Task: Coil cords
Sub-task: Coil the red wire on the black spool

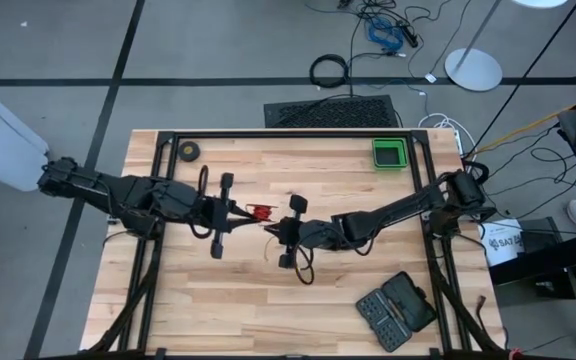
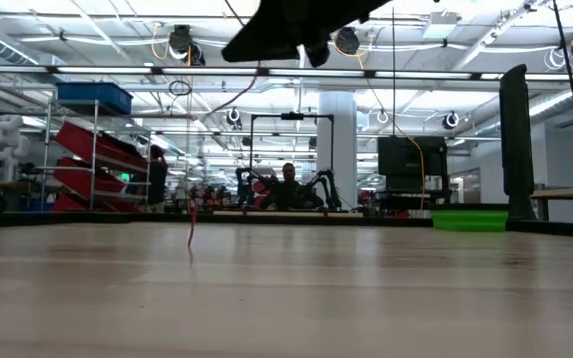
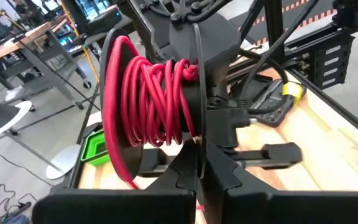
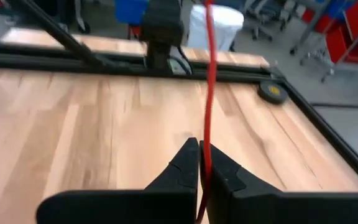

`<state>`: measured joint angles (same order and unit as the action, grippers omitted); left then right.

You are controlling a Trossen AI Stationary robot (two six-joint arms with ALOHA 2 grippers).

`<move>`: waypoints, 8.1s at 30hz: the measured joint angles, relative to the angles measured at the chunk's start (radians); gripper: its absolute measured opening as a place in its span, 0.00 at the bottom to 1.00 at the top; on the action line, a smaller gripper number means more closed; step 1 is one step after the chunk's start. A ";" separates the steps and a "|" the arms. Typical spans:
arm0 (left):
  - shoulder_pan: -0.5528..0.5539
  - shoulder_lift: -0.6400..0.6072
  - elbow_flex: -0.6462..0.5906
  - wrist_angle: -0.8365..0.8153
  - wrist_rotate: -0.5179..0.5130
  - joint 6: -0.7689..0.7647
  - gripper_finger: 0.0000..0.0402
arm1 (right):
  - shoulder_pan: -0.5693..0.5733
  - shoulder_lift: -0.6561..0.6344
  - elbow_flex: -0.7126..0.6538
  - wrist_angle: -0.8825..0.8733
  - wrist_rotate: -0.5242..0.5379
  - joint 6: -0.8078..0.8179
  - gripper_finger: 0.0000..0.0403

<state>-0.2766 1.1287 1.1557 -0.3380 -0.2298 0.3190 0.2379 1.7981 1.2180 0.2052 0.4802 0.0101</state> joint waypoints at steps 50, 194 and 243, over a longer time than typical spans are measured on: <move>-0.066 -0.040 0.001 -0.037 -0.014 -0.051 0.02 | 0.002 -0.003 0.000 0.086 -0.042 -0.075 0.28; -0.225 0.181 0.001 -0.199 -0.296 -0.172 0.02 | 0.137 -0.190 -0.001 -0.175 0.127 -0.218 0.26; -0.315 0.237 0.004 -0.172 -0.339 -0.269 0.36 | 0.158 -0.156 0.000 0.000 0.114 -0.272 0.00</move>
<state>-0.5917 1.3655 1.1595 -0.5098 -0.5685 0.0502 0.3958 1.6423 1.2182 0.2053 0.5942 -0.2623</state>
